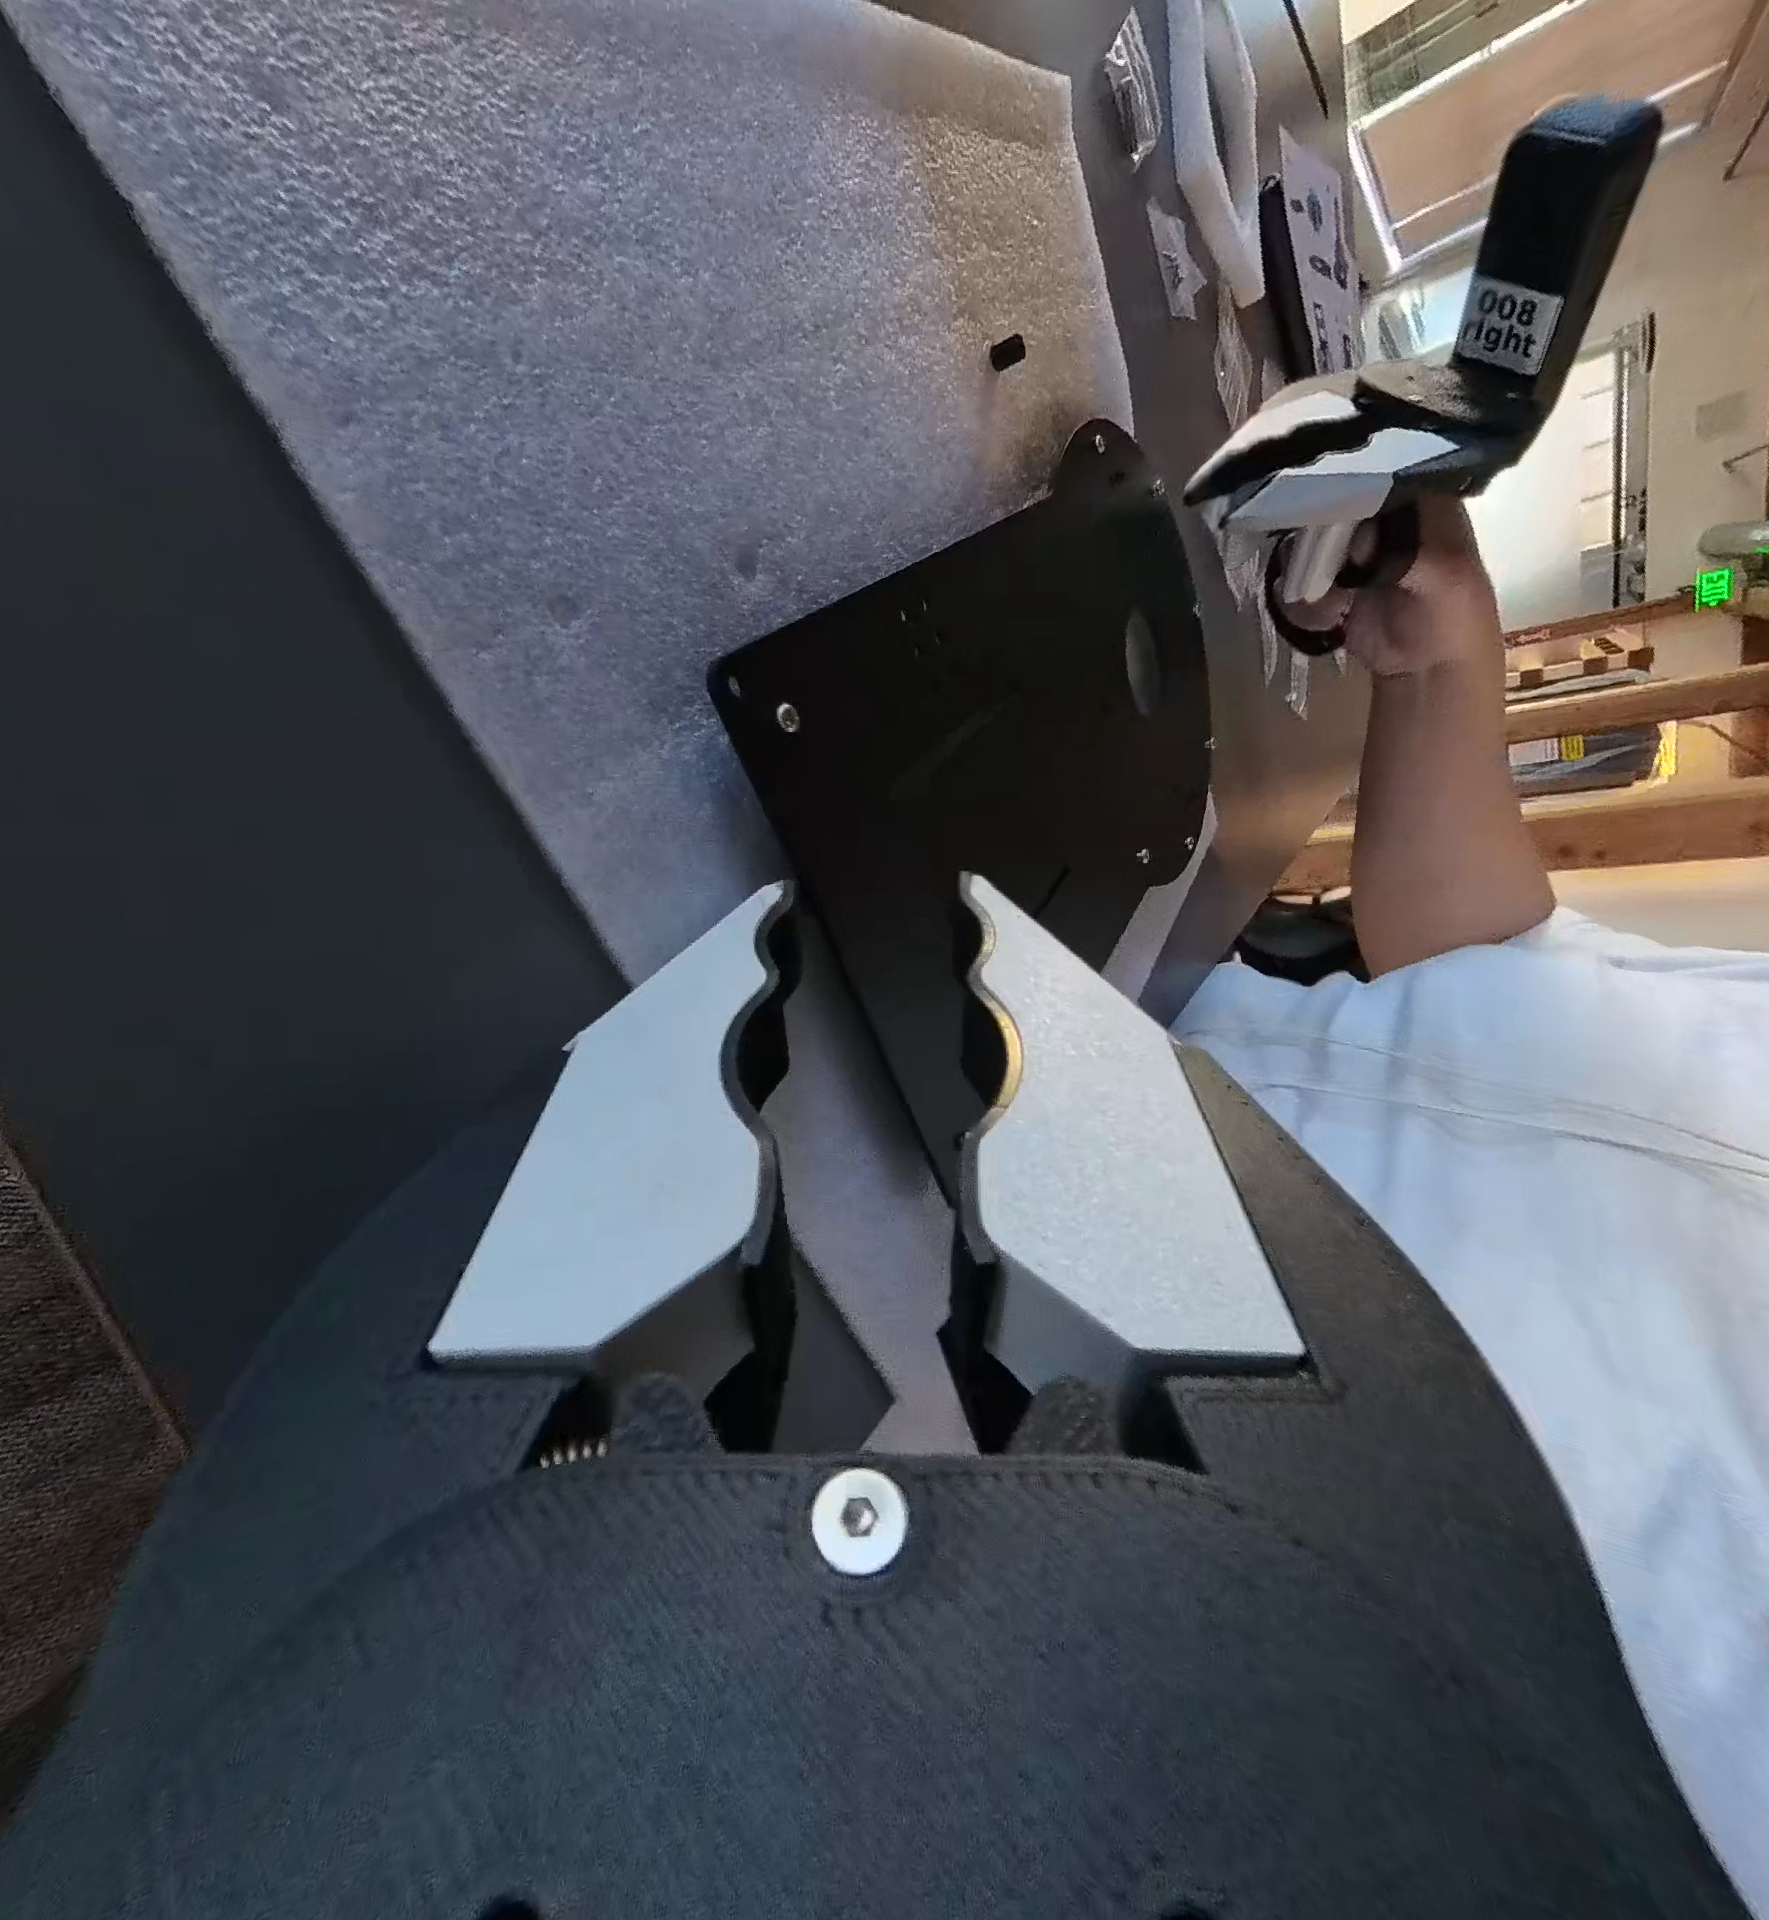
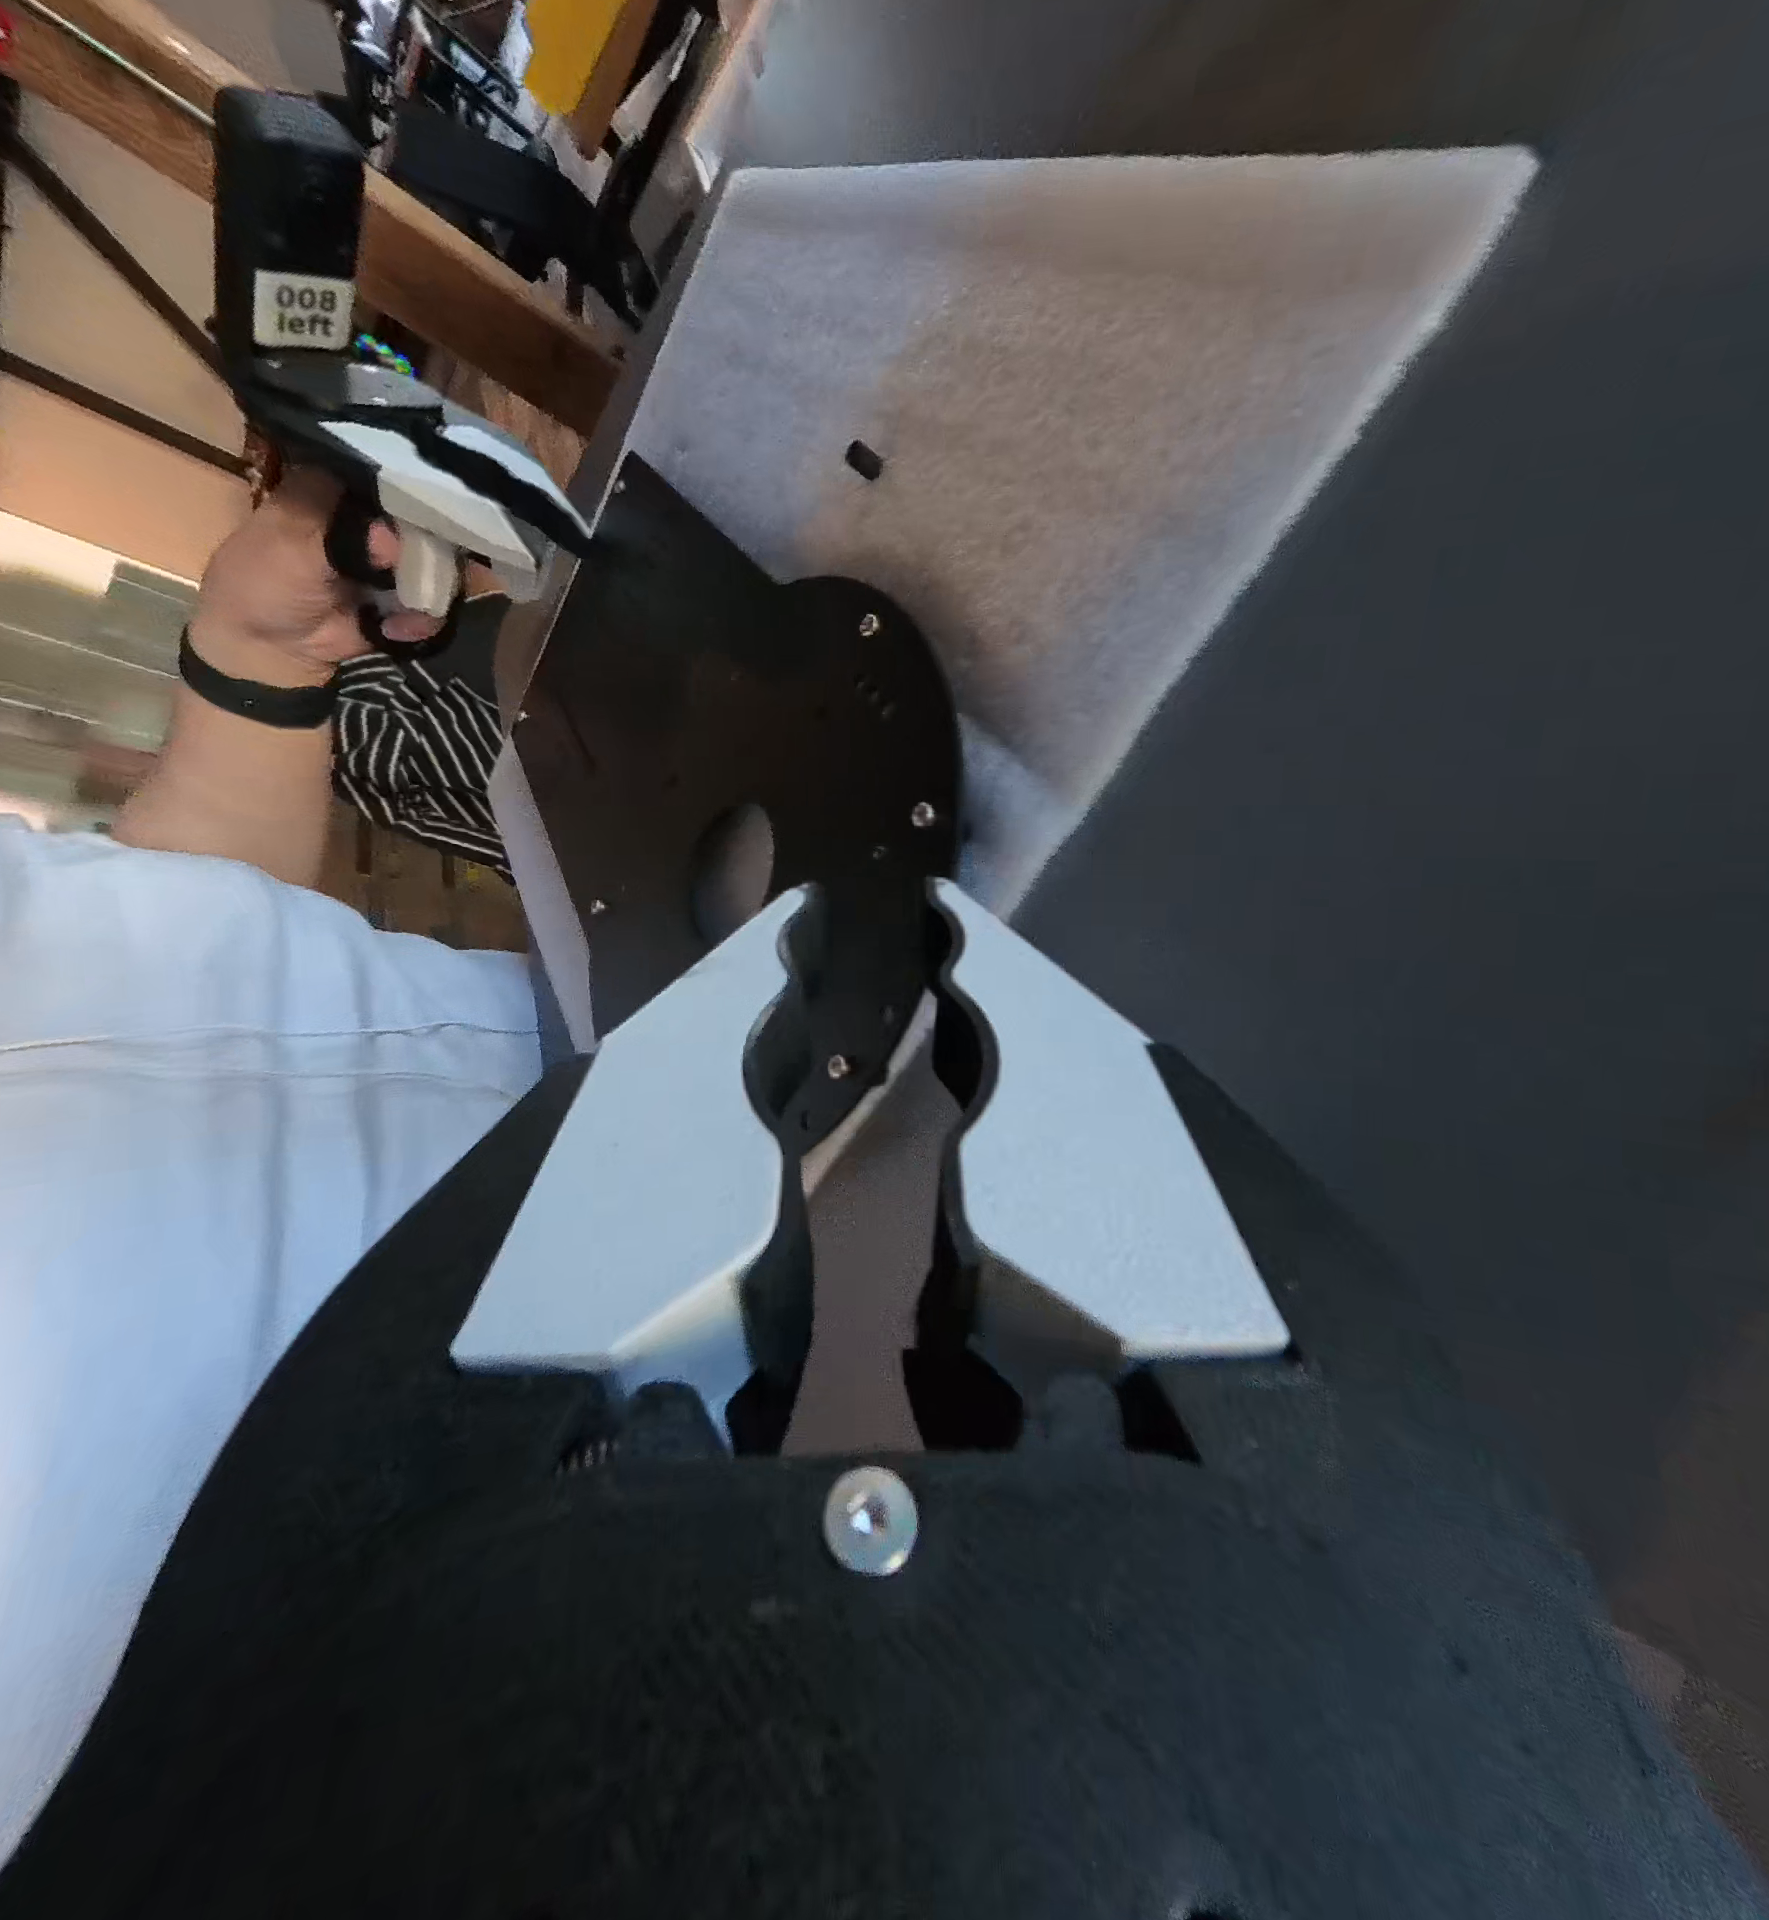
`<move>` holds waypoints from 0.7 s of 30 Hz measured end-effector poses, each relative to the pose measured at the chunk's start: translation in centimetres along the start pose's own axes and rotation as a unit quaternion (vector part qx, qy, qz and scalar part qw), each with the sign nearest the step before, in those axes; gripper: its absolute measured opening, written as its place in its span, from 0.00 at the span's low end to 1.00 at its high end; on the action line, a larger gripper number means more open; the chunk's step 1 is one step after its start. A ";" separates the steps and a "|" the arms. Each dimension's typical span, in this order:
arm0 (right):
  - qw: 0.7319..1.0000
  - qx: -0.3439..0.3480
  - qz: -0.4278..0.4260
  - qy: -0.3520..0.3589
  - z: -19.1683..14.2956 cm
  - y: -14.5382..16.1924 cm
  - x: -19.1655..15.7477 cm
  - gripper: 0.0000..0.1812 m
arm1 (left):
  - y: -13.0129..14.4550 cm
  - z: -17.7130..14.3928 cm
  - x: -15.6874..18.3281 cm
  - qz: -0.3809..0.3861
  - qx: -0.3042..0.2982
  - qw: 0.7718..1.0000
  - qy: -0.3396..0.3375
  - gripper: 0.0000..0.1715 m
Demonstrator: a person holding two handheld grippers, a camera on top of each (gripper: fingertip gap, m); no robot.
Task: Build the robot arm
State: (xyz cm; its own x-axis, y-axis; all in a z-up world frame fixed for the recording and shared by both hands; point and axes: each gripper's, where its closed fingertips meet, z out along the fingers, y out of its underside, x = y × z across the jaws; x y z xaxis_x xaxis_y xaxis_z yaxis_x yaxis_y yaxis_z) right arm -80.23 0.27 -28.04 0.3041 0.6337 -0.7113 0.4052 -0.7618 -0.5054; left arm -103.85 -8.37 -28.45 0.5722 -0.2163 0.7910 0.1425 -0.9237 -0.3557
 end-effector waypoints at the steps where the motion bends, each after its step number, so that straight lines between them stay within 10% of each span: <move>1: 1.000 -0.006 0.009 -0.007 0.0 0.1 0.1 0.08 | 0.0 0.0 0.1 -0.003 0.002 1.000 -0.001 0.16; 21: 0.996 -0.040 0.067 -0.051 0.4 0.7 0.7 0.05 | 1.4 0.1 -0.4 -0.083 -0.054 0.992 0.082 0.01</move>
State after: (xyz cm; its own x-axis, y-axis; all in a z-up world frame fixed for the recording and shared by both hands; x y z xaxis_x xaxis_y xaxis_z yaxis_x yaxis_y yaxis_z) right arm -80.08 0.16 -29.09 0.2725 0.5064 -0.8181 0.4351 -0.8232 -0.3647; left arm -103.85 -9.56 -29.32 0.4084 -0.0995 0.9074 0.1305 -0.9775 -0.1659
